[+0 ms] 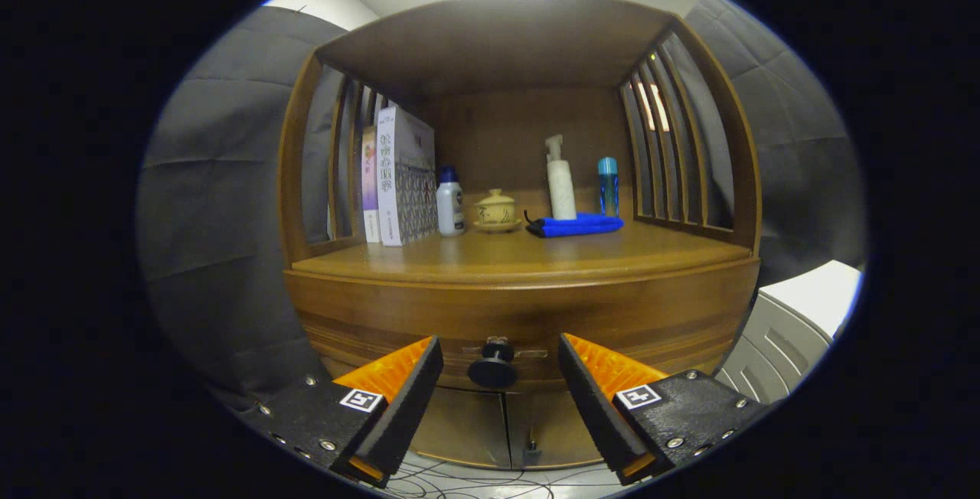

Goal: Pull open the drawer, take out the items inside it, and place them on the countertop above the cabinet.

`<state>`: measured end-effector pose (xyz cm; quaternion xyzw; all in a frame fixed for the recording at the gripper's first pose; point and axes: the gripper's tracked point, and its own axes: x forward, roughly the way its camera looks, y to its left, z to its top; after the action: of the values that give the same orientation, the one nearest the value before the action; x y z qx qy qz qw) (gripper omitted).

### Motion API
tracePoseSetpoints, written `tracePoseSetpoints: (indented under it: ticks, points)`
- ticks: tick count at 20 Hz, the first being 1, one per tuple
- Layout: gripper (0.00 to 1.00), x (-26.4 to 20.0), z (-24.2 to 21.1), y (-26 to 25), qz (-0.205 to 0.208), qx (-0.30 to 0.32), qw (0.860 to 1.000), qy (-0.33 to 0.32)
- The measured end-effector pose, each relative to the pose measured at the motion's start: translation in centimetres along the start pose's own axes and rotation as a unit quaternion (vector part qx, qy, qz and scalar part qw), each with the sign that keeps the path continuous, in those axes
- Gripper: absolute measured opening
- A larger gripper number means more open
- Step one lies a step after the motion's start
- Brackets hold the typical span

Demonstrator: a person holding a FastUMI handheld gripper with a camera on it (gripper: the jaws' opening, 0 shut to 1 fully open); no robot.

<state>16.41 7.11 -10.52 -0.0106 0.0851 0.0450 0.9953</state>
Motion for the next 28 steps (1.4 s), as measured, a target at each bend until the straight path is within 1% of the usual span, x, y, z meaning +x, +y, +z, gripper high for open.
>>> tracePoseSetpoints:
  ticks: [4, 8, 9, 12, 14, 18, 21, 25, 28]
  points:
    - [0.94, 1.6, -1.8, 0.4, 0.004, -0.013, 1.000, 0.015]
    - [0.83, 3.2, -3.1, 0.1, 0.001, -0.019, 0.999, 0.028]
    - [0.80, 3.5, -3.3, 0.1, 0.000, -0.019, 0.999, 0.028]
    - [0.61, 4.0, -3.7, 0.7, 0.008, -0.004, 0.999, 0.033]
    - [0.49, 3.8, -3.7, 0.5, 0.003, 0.004, 0.999, 0.032]
    - [0.39, 3.5, -3.9, 0.5, -0.017, 0.000, 0.999, 0.041]
    - [0.39, 2.4, -4.1, 0.8, -0.022, 0.001, 0.999, 0.034]
    - [0.39, 0.3, -4.5, 0.9, -0.023, -0.011, 0.999, 0.027]
    - [0.39, -1.2, -4.7, 1.1, -0.022, -0.005, 0.999, 0.030]
